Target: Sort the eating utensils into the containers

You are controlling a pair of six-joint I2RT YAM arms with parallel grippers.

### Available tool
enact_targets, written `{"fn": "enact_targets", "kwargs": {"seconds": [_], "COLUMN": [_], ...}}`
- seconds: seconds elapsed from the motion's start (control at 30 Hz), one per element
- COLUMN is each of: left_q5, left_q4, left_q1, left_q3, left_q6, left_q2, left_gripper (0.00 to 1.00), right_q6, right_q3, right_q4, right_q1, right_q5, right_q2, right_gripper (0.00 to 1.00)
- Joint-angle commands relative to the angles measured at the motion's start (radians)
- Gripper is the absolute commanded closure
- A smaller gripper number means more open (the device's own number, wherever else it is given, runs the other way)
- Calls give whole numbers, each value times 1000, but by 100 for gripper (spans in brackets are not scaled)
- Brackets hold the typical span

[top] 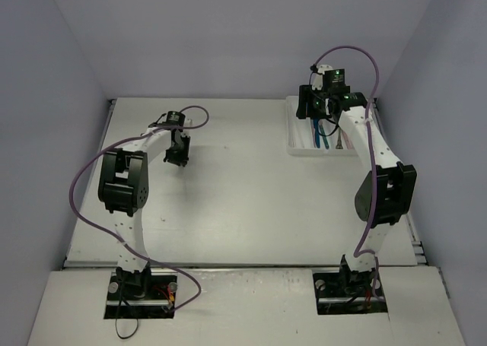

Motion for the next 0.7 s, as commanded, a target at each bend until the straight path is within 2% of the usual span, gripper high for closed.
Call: {"fn": "enact_targets", "kwargs": {"seconds": [0.0, 0.03, 0.1, 0.13, 0.2, 0.23, 0.27, 0.3, 0.5, 0.6, 0.67], "left_q5": [-30, -24, -13, -6, 29, 62, 91, 112, 681, 878, 947], "left_q4": [-53, -59, -79, -89, -113, -128, -139, -146, -152, -160, -167], "left_q1": [6, 6, 8, 9, 13, 14, 14, 15, 8, -22, -34], "left_q3": [38, 49, 66, 73, 80, 83, 85, 84, 54, 37, 13], "left_q6": [8, 9, 9, 11, 16, 25, 36, 45, 45, 8, -20], "left_q2": [53, 64, 78, 79, 57, 43, 21, -9, -271, -346, -367], "left_gripper": [94, 98, 100, 100, 100, 100, 100, 100, 100, 100, 100], "right_q6": [-34, -48, -72, -97, -158, -201, -244, -283, -587, -816, -935], "right_q3": [14, 13, 10, 7, 2, -2, -6, -9, -77, -184, -256], "right_q4": [33, 33, 33, 31, 31, 31, 32, 33, 35, 36, 36], "right_q1": [-3, -2, -3, -2, 9, 19, 31, 44, 152, 255, 312], "right_q5": [-15, -19, -24, -17, 34, 54, 76, 102, 112, 100, 89], "right_q2": [-32, -35, -42, -49, -69, -76, -86, -99, -204, -272, -318], "right_gripper": [48, 47, 43, 37, 11, 3, 0, 0, 0, 0, 0]}}
